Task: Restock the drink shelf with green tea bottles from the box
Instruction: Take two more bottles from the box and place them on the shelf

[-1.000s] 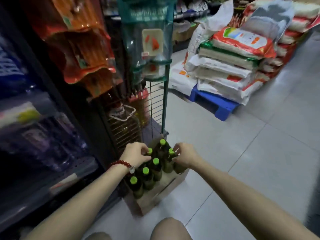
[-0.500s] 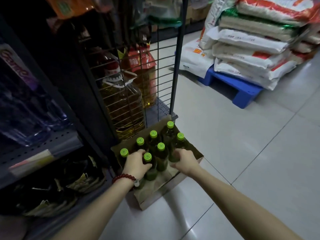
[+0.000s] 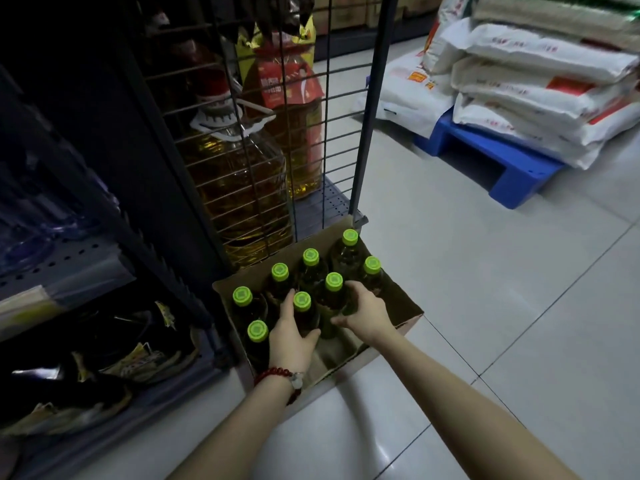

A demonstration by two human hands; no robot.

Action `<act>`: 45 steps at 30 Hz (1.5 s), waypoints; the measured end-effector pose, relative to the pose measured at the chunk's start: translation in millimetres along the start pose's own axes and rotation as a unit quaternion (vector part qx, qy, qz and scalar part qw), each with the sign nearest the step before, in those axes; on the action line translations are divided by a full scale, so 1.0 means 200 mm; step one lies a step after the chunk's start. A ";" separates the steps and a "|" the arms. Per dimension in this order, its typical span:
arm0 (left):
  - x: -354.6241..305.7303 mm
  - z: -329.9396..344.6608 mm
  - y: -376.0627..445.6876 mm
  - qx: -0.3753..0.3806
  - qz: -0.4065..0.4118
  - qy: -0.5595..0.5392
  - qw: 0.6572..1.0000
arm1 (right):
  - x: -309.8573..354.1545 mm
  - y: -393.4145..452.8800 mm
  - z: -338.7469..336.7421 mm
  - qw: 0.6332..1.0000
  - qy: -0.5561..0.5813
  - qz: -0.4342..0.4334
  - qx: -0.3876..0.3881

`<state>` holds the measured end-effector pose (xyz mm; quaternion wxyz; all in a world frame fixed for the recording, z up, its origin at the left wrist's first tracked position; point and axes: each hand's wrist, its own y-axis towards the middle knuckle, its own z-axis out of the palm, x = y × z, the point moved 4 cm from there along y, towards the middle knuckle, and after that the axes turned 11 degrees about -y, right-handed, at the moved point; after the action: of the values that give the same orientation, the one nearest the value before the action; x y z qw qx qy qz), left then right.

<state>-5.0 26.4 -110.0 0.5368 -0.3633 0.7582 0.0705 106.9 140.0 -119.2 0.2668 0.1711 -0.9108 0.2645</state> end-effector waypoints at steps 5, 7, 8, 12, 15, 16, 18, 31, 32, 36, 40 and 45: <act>0.04 0.02 0.05 -0.012 0.037 -0.032 0.999 | 0.00 0.07 0.03 1.000 0.028 -0.004 -0.008; 0.05 0.04 0.06 -0.024 0.051 -0.039 0.998 | 0.01 0.08 0.04 0.999 0.042 -0.007 -0.022; 0.05 0.05 0.07 -0.035 0.056 -0.041 0.997 | 0.01 0.09 0.05 0.998 0.048 -0.009 -0.026; 0.07 0.09 0.09 -0.065 0.057 -0.055 0.995 | 0.00 0.11 0.06 0.998 0.051 -0.022 -0.022; 0.09 0.11 0.11 -0.068 0.052 -0.057 0.995 | 0.00 0.14 0.07 0.998 0.045 -0.034 -0.024; 0.09 0.11 0.11 -0.067 0.053 -0.054 0.995 | -0.01 0.14 0.06 0.998 0.043 -0.036 -0.023; 0.11 0.11 0.12 -0.061 0.057 -0.045 0.995 | -0.01 0.15 0.07 0.998 0.045 -0.039 -0.012; 0.11 0.08 0.13 -0.032 0.053 -0.029 0.998 | -0.01 0.15 0.04 0.996 0.057 -0.061 -0.020; 0.10 0.08 0.13 -0.031 0.054 -0.031 0.998 | 0.00 0.14 0.03 0.996 0.063 -0.057 -0.016; 0.06 0.03 0.11 -0.031 0.066 -0.034 0.997 | 0.01 0.10 -0.02 0.996 0.074 -0.049 -0.002; -0.04 -0.02 0.09 -0.020 0.085 -0.028 0.996 | 0.06 0.03 -0.12 0.994 0.100 -0.046 -0.004; -0.25 -0.16 0.07 -0.010 0.113 -0.057 0.992 | 0.17 -0.06 -0.27 0.988 0.146 -0.049 -0.013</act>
<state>-31.1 43.6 -57.7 0.5644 -0.2761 0.7617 0.1583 106.5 155.2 -55.4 0.4117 0.1720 -0.8559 0.2614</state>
